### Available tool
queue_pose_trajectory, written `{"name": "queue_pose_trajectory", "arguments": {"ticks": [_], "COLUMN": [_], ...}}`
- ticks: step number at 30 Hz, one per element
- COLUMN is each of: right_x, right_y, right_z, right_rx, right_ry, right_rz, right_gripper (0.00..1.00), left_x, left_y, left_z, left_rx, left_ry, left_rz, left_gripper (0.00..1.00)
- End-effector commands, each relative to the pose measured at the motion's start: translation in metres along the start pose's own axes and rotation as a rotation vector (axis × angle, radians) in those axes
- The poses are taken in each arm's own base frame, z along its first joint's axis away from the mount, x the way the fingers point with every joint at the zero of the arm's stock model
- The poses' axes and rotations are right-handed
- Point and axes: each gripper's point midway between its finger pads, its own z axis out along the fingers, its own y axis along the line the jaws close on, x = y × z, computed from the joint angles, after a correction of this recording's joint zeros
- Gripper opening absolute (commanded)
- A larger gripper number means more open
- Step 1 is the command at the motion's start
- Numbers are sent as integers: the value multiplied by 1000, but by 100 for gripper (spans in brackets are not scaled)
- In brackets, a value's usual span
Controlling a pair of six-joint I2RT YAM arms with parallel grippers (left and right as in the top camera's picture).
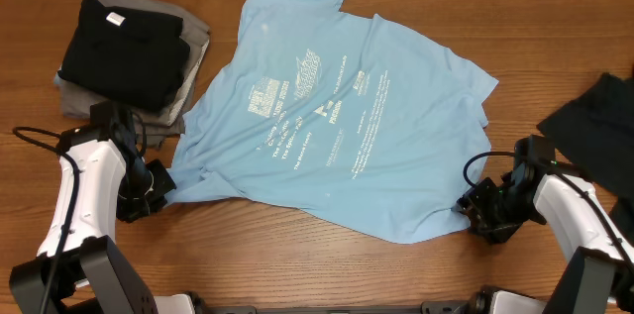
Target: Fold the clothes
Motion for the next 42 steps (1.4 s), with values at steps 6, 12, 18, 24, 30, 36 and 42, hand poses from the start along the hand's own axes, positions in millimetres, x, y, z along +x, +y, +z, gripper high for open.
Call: {"name": "queue_pose_trajectory", "arguments": {"ticks": [6,12,18,24,30,36,42], "right_x": [4,-17,-5,14,-34,-122,-186], "right_y": [-8,4,10,-2,35,107,140], "right_z": [8,-63,-146,-157,-170,-173,-114], "right_rx": [8,79,85,94,-38,-210,-218], "right_ry": [5,-131,-264,-267,-453,-649,-634], "right_rz": [54,18,0,6,-38,-160,-275], "right_gripper": [4,4,4,40,52,54,55], "left_x": [-7,-6,-5,-3,-4,2,3], "left_y": [-4,1,4,7,16,13,-3], "left_z": [-9,-10,-11,-18,-28,-30,-33], "left_rx": [21,0,-17,-28,-76,-59,36], "left_ry": [-42,-41,-36,-25,-28,0,9], "left_rz": [20,17,17,18,12,20,84], "left_gripper": [4,4,4,4,4,20,27]}}
